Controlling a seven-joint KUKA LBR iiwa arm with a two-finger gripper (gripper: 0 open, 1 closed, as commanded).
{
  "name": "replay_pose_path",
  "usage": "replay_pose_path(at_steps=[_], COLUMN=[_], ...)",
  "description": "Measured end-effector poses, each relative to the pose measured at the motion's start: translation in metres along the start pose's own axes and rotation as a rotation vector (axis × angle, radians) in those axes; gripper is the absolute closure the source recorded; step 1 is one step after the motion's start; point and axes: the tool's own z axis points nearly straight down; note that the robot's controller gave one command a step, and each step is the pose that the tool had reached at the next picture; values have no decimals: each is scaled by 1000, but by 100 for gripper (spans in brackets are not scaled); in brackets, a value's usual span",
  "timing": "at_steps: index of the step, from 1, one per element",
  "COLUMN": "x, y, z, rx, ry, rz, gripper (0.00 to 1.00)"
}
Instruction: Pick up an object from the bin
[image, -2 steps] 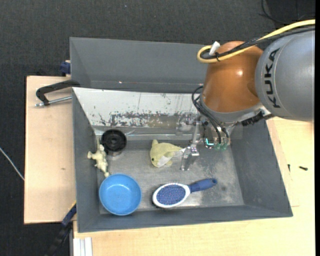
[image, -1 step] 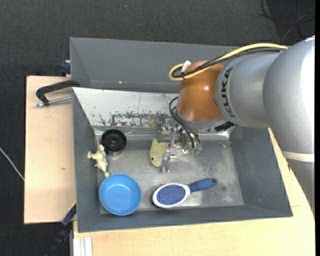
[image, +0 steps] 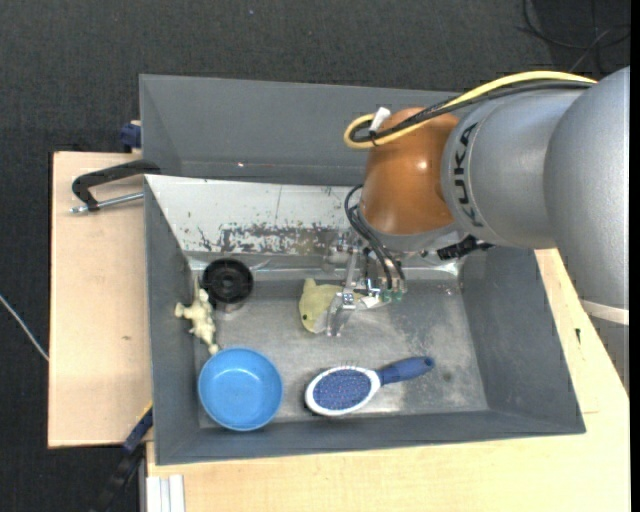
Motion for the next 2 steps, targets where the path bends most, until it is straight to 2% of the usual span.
replay_pose_path(at_steps=[1, 2], x=[-3, -3], y=[-10, -6], z=[2, 30], rx=[1, 1], ry=[2, 4], rz=[75, -23], gripper=[0, 0])
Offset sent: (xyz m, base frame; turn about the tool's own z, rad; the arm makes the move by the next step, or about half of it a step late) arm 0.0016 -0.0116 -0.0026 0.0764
